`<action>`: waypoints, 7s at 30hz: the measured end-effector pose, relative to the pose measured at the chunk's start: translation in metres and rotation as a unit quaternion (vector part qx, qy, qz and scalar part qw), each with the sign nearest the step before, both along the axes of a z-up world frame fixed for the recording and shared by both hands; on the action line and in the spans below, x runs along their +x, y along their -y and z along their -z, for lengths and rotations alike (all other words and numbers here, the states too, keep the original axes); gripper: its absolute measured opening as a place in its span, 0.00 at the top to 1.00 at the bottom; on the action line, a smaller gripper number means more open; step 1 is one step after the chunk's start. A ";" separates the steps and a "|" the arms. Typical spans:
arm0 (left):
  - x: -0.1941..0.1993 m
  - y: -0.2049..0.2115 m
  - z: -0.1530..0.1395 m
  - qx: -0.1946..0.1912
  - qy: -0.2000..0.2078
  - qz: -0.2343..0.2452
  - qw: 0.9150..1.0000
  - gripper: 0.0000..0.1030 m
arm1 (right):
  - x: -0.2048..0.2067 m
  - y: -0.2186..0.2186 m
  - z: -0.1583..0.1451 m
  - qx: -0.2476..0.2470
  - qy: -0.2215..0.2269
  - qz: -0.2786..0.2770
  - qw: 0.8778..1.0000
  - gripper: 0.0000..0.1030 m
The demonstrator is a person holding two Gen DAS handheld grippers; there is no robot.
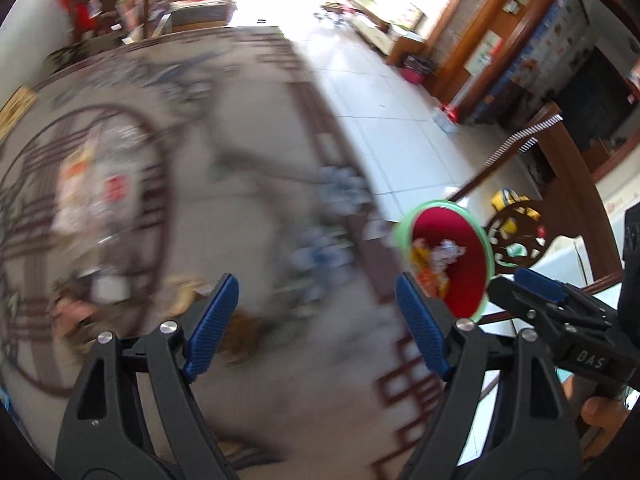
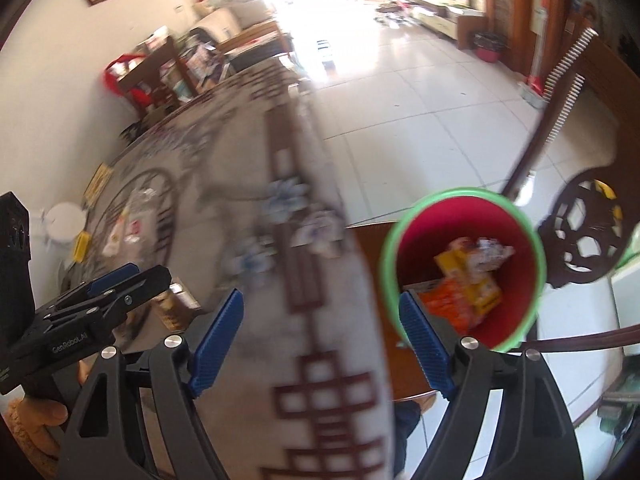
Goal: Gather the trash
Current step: 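Move both open tools back over the table toward the crumpled paper, then grasp the crumpled paper with the left tool while the right tool grasps the pink strawberry wrapper, then lift and carry the crumpled paper and pink wrapper toward the red bucket, then open both tools over the red bucket to drop paper and wrapper inside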
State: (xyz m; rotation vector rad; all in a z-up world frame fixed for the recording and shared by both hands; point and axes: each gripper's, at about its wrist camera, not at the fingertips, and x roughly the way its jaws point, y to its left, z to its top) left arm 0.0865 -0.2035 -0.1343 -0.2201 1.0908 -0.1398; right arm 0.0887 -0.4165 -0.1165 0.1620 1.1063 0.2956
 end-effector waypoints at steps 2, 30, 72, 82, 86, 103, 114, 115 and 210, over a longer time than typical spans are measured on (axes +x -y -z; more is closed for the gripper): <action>-0.010 -0.026 0.002 0.003 -0.004 -0.019 1.000 0.24 | -0.005 -0.023 0.000 0.001 0.002 -0.013 1.000 0.24; -0.049 -0.197 0.085 -0.032 -0.091 -0.148 0.984 0.18 | -0.022 -0.195 0.012 -0.049 -0.016 -0.129 0.990 0.24; -0.067 -0.257 0.095 -0.074 -0.088 -0.189 0.975 0.43 | 0.113 -0.411 0.095 -0.056 -0.116 -0.279 0.951 0.53; -0.054 -0.247 0.094 -0.068 -0.088 -0.188 0.976 0.39 | 0.100 -0.431 0.105 -0.066 -0.119 -0.327 0.935 0.19; -0.052 -0.247 0.095 -0.070 -0.088 -0.188 0.976 0.39 | 0.099 -0.439 0.106 -0.063 -0.129 -0.337 0.931 0.20; -0.060 -0.259 0.097 -0.089 -0.086 -0.198 0.972 0.39 | 0.073 -0.381 0.027 0.009 -0.044 -0.299 0.953 0.68; -0.062 -0.264 0.100 -0.091 -0.092 -0.215 0.968 0.12 | -0.005 -0.313 0.037 -0.047 -0.077 -0.312 0.946 0.68; -0.062 -0.265 0.100 -0.091 -0.090 -0.217 0.968 0.12 | -0.010 -0.308 0.044 -0.054 -0.085 -0.307 0.946 0.68; 0.020 0.062 0.023 -0.002 -0.037 0.061 0.997 0.56 | 0.010 0.087 0.029 0.058 -0.059 0.088 0.993 0.68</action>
